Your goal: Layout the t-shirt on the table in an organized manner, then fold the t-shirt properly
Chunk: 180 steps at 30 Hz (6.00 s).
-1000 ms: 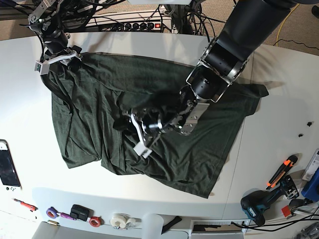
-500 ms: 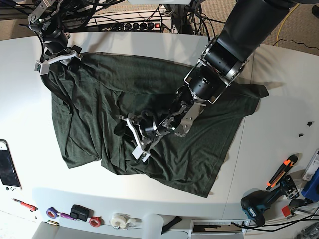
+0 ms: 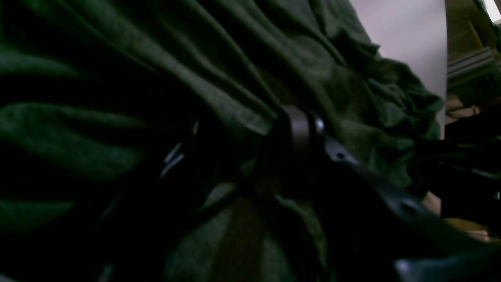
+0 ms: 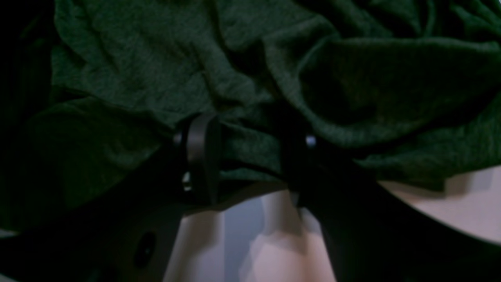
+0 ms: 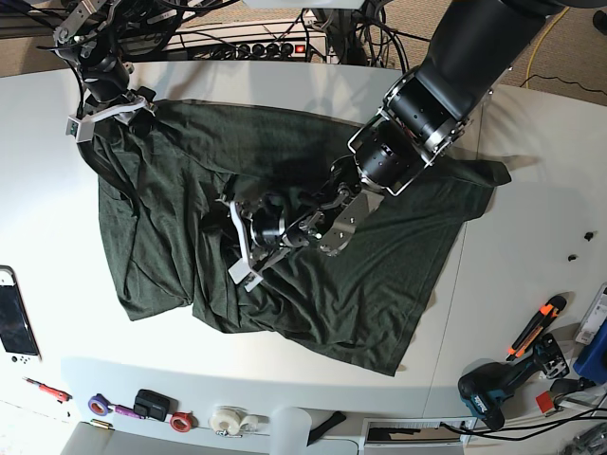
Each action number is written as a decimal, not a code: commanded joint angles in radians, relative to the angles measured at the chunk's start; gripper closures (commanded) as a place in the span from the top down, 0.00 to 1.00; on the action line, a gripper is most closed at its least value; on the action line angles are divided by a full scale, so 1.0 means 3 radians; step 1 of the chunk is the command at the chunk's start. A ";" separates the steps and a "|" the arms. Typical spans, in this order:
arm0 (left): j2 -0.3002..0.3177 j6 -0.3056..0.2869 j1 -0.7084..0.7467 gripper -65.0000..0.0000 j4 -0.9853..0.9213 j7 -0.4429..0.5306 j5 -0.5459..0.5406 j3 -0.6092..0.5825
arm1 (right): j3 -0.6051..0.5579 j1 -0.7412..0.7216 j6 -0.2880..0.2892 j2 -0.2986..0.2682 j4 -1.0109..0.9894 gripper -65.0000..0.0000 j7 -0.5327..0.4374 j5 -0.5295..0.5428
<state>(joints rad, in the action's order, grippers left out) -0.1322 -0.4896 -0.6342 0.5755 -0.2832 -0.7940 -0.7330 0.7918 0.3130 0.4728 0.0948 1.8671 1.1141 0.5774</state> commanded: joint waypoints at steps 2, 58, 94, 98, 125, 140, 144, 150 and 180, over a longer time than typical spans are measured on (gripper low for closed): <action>-0.0083 0.0098 -0.0113 0.40 0.0120 0.0074 -0.0060 0.0008 | 0.0001 0.0009 0.0022 -0.0020 0.0034 0.41 0.0014 0.0019; 0.1169 -0.0695 0.1184 0.48 0.4051 -0.0945 0.0032 0.0235 | 0.0001 0.0010 0.0022 -0.0022 0.0034 0.41 -0.0023 -0.0071; 0.0268 0.1148 0.0380 0.51 0.1994 -0.0841 0.2108 0.0476 | 0.0001 0.0009 0.0022 -0.0022 0.0034 0.41 0.0020 -0.0070; 0.0306 0.1146 0.0388 0.51 0.1994 -0.0898 0.2298 0.0474 | 0.0001 0.0009 0.0022 -0.0020 0.0034 0.41 0.0017 -0.0069; 0.0342 0.1342 0.0268 0.00 0.2115 -0.0460 0.2041 0.0488 | 0.0001 0.0009 0.0022 -0.0022 0.0034 0.41 0.0027 -0.0069; 0.0436 -0.0694 0.0287 0.00 0.3271 -0.1518 -0.0443 0.1705 | 0.0001 0.0009 0.0022 -0.0022 0.0034 0.41 0.0027 -0.0069; 0.0675 -0.0695 0.0300 0.00 0.3278 -0.1601 -0.0917 0.2092 | 0.0001 0.0009 0.0022 -0.0029 0.0034 0.41 0.0024 -0.0067; 0.1049 -0.0695 0.0361 0.00 0.3278 -0.1687 -0.1052 0.2767 | 0.0001 0.0009 0.0022 -0.0039 0.0034 0.41 -0.0008 -0.0056; 0.1863 -0.0695 0.2196 0.00 0.3277 -0.2099 -0.1642 0.3900 | 0.0001 0.0009 0.0020 -0.0039 0.0034 0.41 -0.0011 -0.0057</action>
<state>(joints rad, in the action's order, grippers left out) 0.4126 -0.6891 0.0387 1.5429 -0.9348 -1.2579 0.4316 0.7902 0.3130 0.4763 0.0891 1.8660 1.1137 0.5591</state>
